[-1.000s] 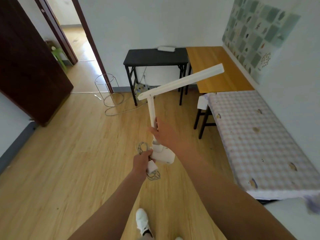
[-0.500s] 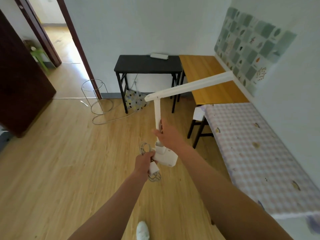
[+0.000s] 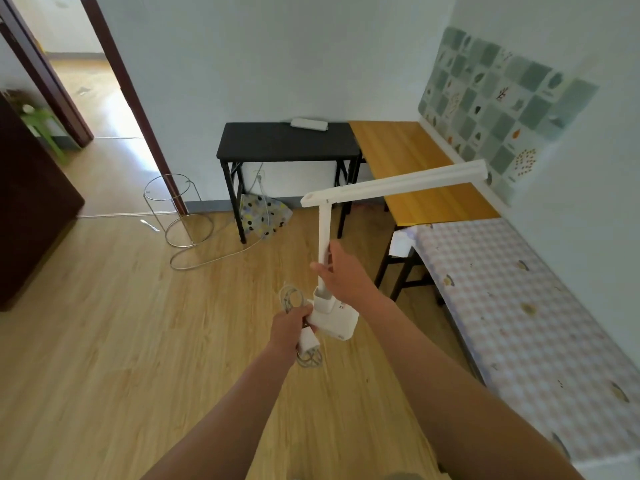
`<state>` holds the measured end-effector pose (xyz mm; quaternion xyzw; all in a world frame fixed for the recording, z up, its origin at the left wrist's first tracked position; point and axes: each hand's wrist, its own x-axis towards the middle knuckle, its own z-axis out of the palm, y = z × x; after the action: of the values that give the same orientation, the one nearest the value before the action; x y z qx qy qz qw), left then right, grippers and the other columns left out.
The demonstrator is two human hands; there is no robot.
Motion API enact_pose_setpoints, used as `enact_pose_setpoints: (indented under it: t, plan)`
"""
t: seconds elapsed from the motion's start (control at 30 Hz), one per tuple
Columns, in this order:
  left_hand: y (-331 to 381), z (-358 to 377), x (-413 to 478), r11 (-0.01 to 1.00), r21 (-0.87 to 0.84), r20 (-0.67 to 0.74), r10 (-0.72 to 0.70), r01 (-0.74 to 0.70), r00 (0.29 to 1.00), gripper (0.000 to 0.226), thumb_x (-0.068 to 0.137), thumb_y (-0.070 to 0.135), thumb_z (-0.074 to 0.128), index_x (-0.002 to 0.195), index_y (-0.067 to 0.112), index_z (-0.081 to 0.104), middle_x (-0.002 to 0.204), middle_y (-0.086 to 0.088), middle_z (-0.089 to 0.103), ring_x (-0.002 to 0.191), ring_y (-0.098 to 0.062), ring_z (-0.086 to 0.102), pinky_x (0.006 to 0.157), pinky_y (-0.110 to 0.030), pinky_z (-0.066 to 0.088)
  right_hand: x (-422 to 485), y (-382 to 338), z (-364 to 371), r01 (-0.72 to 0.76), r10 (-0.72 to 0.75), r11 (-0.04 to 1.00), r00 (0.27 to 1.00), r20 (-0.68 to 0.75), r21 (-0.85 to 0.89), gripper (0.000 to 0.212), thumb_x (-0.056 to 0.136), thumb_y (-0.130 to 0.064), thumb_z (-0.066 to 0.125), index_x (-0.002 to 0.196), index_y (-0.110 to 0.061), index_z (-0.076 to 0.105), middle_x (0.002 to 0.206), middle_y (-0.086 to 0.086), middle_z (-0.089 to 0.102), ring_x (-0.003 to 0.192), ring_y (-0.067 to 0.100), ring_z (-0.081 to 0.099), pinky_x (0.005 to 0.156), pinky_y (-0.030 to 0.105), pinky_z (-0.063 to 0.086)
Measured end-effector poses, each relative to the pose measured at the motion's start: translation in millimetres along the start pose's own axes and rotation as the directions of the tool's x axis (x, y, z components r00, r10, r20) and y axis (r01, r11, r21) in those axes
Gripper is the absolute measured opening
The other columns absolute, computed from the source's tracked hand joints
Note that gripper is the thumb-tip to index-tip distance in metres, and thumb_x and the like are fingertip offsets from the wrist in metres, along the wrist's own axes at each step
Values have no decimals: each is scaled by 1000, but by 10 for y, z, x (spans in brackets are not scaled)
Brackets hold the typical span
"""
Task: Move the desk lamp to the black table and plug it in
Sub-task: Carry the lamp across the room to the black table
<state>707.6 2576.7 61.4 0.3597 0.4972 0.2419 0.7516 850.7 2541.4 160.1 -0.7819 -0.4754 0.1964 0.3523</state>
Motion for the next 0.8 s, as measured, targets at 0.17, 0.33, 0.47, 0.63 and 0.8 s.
enact_pose_setpoints:
  t: [0.17,0.33,0.47,0.63,0.8]
  plan:
    - [38,-11,185,1000,-4,4,-23,23,1000,18,91,14,71,97,-3,71,82,-15,66,69,-24,63,64,-35,52,182,24,66,0,0,999,1000,-3,-36,27,99,-40,61,111,-23,45,99,5,64,85,23,69,71,36,61]
    - [127,107,415,999,-8,-10,-37,37,999,19,91,15,71,99,-2,71,82,-14,66,68,-23,63,62,-34,52,461,113,61,12,-13,999,1000,-4,-37,26,99,-37,62,112,-21,47,102,6,64,87,22,67,70,28,56]
    - [211,247,656,999,-9,-35,-38,38,999,19,90,15,72,99,-1,72,83,-14,68,70,-23,65,64,-35,53,751,210,-7,32,-31,998,999,13,-51,24,100,-36,61,109,-18,47,96,7,63,82,23,65,66,29,54]
    - [397,522,1014,999,-30,-76,-22,19,997,17,89,14,72,97,-1,72,85,-16,68,74,-26,66,70,-38,53,1202,343,-171,50,-49,998,998,34,-30,28,101,-36,60,116,-18,46,96,4,62,76,15,62,59,23,49]
    - [602,905,1317,998,-58,-113,-11,5,994,16,91,12,71,98,-2,71,87,-17,68,77,-28,66,72,-39,54,1669,465,-442,72,-70,997,996,63,-31,31,101,-36,60,118,-14,48,102,8,65,86,25,68,74,41,61]
